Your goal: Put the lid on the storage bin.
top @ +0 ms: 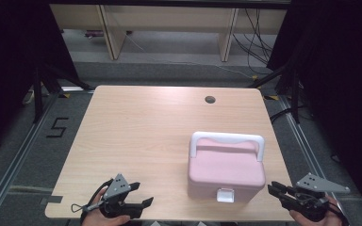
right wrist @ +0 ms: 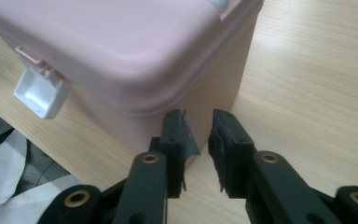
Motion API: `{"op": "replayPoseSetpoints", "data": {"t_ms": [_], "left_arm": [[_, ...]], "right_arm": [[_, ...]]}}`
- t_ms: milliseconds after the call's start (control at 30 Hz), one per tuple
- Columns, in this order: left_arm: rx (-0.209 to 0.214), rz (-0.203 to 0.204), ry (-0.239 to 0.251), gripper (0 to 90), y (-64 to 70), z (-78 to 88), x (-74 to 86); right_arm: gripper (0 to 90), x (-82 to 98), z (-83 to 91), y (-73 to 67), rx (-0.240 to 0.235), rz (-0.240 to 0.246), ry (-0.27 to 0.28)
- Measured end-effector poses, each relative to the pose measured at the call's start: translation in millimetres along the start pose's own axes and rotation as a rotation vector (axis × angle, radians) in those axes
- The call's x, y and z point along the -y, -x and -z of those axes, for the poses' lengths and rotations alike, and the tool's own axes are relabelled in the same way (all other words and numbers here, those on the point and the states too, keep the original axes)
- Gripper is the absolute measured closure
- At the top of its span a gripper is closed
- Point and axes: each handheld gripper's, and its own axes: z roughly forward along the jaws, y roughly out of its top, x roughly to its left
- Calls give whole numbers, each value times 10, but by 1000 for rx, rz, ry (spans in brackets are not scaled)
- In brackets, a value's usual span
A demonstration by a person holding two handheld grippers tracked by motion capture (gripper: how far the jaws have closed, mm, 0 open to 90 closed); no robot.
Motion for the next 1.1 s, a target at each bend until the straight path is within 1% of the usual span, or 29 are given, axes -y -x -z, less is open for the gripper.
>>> {"op": "replayPoseSetpoints", "data": {"t_ms": [33,67,100,133,167,200,233,267,300,333,367,400,433,467,533,567,633,667,700,733,800,833,867,933,967,1000,1033,1067,1100], "left_arm": [[4,2,-2,287,3,4,11],[3,1,2,285,6,2,22],[1,-10,-7,282,5,13,29],[-2,-10,-5,276,9,21,48],[-2,-10,-5,270,9,21,48],[7,-11,4,270,5,24,59],[3,-18,-4,265,3,38,61],[0,-19,9,251,4,42,72],[10,-19,11,251,0,50,77],[12,-14,22,247,2,54,85],[16,-14,38,241,2,55,91],[15,-19,29,233,-1,72,92],[18,-19,42,225,1,72,100],[19,-23,41,216,9,80,106],[16,-35,39,197,19,86,127],[12,-44,38,191,26,87,144],[11,-54,37,170,35,87,170],[6,-64,33,170,38,95,178],[-1,-65,34,162,48,97,193],[-4,-67,32,159,63,107,204],[-6,-77,36,159,65,126,222],[-3,-68,43,159,73,138,228],[-6,-70,42,159,74,155,233],[-6,-78,51,158,73,178,237],[-16,-101,45,158,61,194,233],[-9,-95,59,157,71,203,233],[-9,-95,59,158,71,203,233],[-3,-88,75,158,77,196,234],[-9,-98,57,158,76,215,230]], "right_arm": [[734,11,-1,-1,-4,-9,0],[718,29,-8,24,8,10,-3],[700,46,-19,21,5,-7,-5],[655,74,-37,41,17,4,-13],[655,74,-37,41,17,4,-13],[617,89,-48,42,23,-3,-22],[581,103,-61,42,25,-13,-30],[514,129,-80,49,39,-9,-44],[514,129,-80,49,39,-9,-44],[481,141,-92,49,43,-8,-51],[443,157,-109,26,43,-37,-59],[417,166,-122,24,47,-43,-74],[398,178,-141,43,44,-25,-73],[384,191,-150,24,48,-52,-83],[351,215,-182,45,55,-29,-85],[345,229,-194,28,56,-53,-90],[336,261,-230,37,56,-48,-92],[330,281,-245,53,61,-31,-93],[323,298,-262,39,53,-60,-95],[319,316,-273,63,58,-34,-96],[310,400,-319,82,65,-23,-104],[310,400,-319,82,65,-23,-104],[306,448,-335,89,66,-42,-91],[304,462,-336,103,63,-42,-94],[302,488,-335,105,71,-56,-109],[281,525,-351,139,104,-47,-115],[281,525,-351,139,104,-47,-115],[278,547,-360,169,102,-42,-125],[277,573,-368,173,106,-66,-136]]}}
